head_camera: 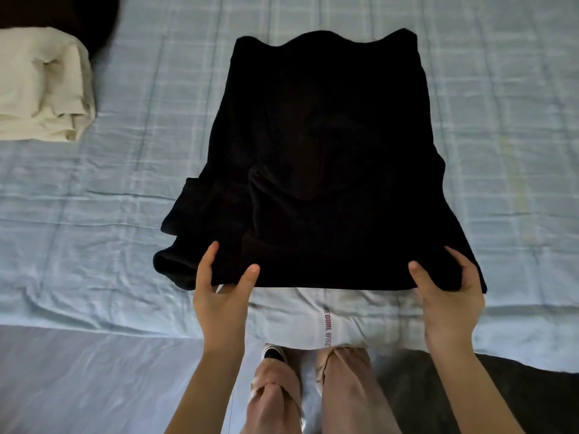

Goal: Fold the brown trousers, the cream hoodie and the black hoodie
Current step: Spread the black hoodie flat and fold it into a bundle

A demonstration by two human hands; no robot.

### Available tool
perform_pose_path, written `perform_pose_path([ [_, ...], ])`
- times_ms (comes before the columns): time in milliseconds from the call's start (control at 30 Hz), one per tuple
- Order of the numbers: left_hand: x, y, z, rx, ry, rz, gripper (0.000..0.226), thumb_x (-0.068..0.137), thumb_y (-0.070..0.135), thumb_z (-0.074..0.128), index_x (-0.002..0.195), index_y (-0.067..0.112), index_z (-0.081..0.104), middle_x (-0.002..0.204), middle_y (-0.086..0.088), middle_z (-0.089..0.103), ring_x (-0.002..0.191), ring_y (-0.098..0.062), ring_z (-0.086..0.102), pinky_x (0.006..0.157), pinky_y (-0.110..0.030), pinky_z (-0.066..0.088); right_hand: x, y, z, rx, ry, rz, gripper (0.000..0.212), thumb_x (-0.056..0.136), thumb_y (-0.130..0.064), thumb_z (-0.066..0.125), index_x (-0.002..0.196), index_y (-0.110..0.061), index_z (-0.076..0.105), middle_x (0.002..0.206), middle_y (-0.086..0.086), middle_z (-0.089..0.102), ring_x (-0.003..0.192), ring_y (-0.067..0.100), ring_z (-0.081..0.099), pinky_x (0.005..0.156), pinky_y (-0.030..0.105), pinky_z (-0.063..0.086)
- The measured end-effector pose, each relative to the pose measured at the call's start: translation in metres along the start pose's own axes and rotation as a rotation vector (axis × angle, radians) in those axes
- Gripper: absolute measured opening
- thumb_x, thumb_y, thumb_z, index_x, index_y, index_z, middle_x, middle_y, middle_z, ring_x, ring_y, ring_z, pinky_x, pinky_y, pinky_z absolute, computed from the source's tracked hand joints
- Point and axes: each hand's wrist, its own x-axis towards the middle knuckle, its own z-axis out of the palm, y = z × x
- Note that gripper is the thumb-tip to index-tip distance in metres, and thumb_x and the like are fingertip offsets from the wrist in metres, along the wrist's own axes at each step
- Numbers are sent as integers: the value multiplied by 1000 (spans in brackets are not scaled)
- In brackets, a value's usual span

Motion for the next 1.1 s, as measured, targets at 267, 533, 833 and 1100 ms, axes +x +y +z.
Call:
perform_pose_path([
  [267, 48, 75, 39, -39, -16, 170, 66, 75, 21, 85, 126, 52, 56, 104, 32, 69, 93, 5, 69, 69, -3, 48, 54, -89, 21, 81, -31, -266, 48, 76, -22, 85, 101, -54, 61, 102, -34, 64, 100, -13, 60, 78, 1, 46],
  [533, 153, 130, 115, -55, 72, 243, 63, 75, 27, 85, 128, 47, 56, 80, 30, 70, 82, 8, 68, 65, -6, 51, 168, -154, 110, 118, -124, -373, 44, 79, -28, 83, 112, -40, 58, 108, -21, 63, 98, -13, 59, 76, -2, 43],
  [833, 289, 153, 224, -49, 70, 256, 67, 76, 27, 85, 135, 36, 56, 106, 26, 57, 105, 1, 62, 87, -16, 52, 306, -161, 209, 60, -182, -339, 43, 80, -27, 82, 115, -35, 57, 105, -21, 62, 101, -4, 61, 85, 13, 46],
  [1100, 347, 118, 267, 6, 79, 211, 67, 74, 32, 85, 134, 39, 56, 122, 11, 64, 113, -6, 61, 91, -18, 49, 354, -123, 249, -22, -242, -279, 44, 85, -31, 78, 123, -34, 57, 107, -21, 62, 96, -2, 62, 79, 8, 46],
])
